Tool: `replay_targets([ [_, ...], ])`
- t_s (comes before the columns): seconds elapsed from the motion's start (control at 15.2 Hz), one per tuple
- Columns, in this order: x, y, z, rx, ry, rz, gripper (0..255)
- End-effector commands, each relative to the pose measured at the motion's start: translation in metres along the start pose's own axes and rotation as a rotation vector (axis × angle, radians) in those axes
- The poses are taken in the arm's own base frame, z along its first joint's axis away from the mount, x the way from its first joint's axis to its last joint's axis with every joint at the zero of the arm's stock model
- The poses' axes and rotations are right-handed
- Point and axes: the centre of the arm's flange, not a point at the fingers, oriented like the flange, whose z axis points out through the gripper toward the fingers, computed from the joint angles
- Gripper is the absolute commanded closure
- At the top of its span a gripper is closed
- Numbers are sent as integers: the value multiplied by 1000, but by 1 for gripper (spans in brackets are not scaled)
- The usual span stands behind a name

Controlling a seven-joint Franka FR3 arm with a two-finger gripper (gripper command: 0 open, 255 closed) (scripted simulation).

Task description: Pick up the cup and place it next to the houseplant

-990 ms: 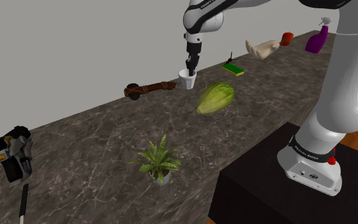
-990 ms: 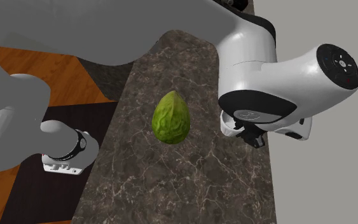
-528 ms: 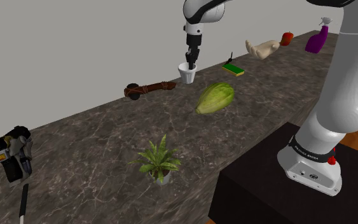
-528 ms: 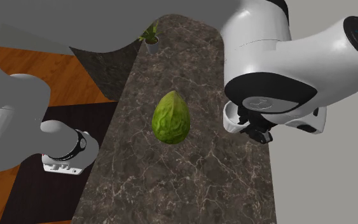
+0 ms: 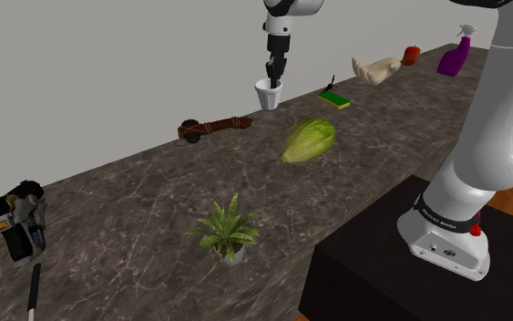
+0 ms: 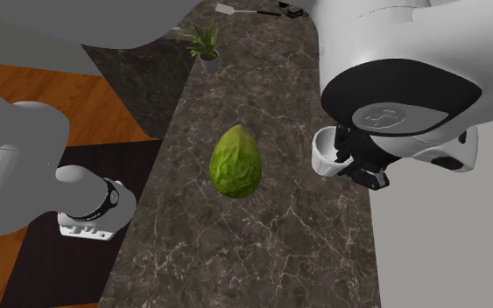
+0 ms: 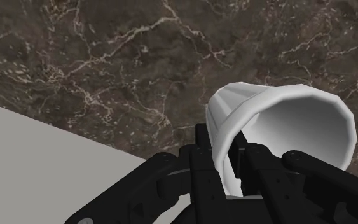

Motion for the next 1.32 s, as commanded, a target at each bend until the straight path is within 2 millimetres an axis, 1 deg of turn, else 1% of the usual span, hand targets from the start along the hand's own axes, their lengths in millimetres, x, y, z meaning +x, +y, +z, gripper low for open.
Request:
replay_targets([
  [0.0,0,-2,-10,0,0,0,255],
  [1.25,1,-15,-109,0,0,0,255],
])
